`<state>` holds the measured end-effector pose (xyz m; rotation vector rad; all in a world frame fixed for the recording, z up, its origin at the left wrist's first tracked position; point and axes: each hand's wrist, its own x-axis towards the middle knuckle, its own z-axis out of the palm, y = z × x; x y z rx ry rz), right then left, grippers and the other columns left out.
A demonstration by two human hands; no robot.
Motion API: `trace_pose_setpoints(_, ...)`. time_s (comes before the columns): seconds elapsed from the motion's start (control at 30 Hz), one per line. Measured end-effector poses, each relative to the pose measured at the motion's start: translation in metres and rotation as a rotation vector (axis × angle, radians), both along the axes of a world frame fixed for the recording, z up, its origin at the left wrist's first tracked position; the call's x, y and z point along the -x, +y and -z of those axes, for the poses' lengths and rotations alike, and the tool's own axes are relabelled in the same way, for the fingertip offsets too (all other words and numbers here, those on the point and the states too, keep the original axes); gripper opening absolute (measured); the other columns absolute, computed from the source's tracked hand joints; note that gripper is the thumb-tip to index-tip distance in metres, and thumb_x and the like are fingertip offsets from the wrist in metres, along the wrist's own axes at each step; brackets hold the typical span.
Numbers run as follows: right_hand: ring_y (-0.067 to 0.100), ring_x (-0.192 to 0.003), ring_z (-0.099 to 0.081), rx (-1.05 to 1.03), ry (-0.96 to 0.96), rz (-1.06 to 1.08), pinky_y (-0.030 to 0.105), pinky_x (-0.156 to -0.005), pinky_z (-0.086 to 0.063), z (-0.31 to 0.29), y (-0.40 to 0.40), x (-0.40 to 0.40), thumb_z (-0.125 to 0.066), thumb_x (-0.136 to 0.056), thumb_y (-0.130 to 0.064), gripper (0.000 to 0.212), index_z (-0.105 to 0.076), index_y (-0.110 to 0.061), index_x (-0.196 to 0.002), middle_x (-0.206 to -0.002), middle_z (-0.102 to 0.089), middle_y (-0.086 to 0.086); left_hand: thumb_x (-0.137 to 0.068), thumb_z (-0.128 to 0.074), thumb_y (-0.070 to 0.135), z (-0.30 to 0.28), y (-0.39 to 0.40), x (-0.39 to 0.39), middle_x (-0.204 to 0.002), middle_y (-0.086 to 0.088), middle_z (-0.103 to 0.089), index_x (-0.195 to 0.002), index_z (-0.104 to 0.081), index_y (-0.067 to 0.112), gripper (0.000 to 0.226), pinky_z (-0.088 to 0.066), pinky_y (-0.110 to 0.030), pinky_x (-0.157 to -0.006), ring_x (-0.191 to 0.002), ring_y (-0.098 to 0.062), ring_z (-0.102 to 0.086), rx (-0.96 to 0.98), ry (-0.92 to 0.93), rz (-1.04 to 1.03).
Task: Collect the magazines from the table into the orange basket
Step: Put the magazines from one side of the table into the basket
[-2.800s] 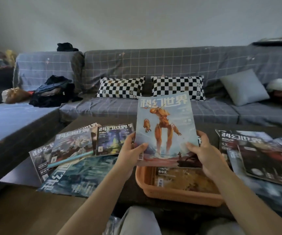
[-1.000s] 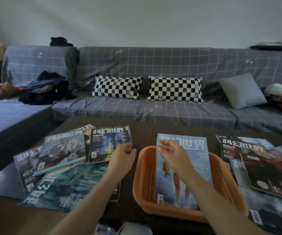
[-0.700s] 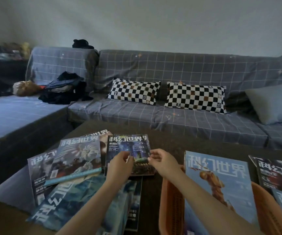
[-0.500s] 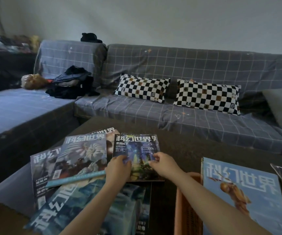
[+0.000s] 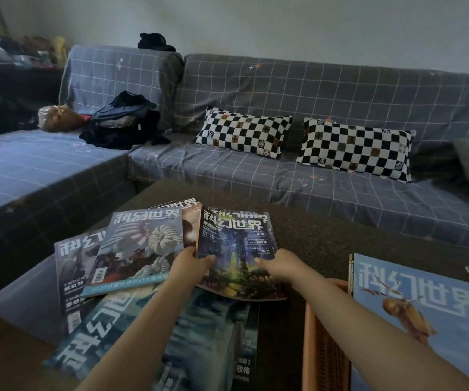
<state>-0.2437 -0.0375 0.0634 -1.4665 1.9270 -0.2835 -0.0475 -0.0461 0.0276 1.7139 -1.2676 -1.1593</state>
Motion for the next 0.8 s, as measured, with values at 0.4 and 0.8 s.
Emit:
trace_pose_setpoints(0.4,0.018,-0.091,-0.059,0.341,-0.466,0.158,0.03,-0.068,-0.043,-0.05,0.077,-0.006,-0.062,-0.085,-0.043,0.042,-0.061,-0.013,-0.114,-0.105,-0.065,0.002,-0.092,-0.062,0.018,-0.062,0.092,-0.043,-0.09,-0.003,-0.072,-0.092,-0.065,0.032,0.015,-0.053,-0.057,-0.083,-0.086,-0.028,-0.067,0.374,0.431,0.008)
trace_pose_setpoints(0.8,0.028,-0.105,-0.061,0.624,-0.708,0.34,0.051,-0.097,-0.045,-0.087,0.188,0.072,-0.066,-0.085,-0.02,0.036,-0.053,-0.01,-0.118,-0.114,-0.064,0.011,-0.09,-0.063,0.017,-0.098,0.169,0.04,-0.098,-0.005,-0.073,-0.11,-0.06,0.026,0.022,-0.057,-0.041,-0.068,-0.087,-0.023,-0.071,0.427,0.562,0.216)
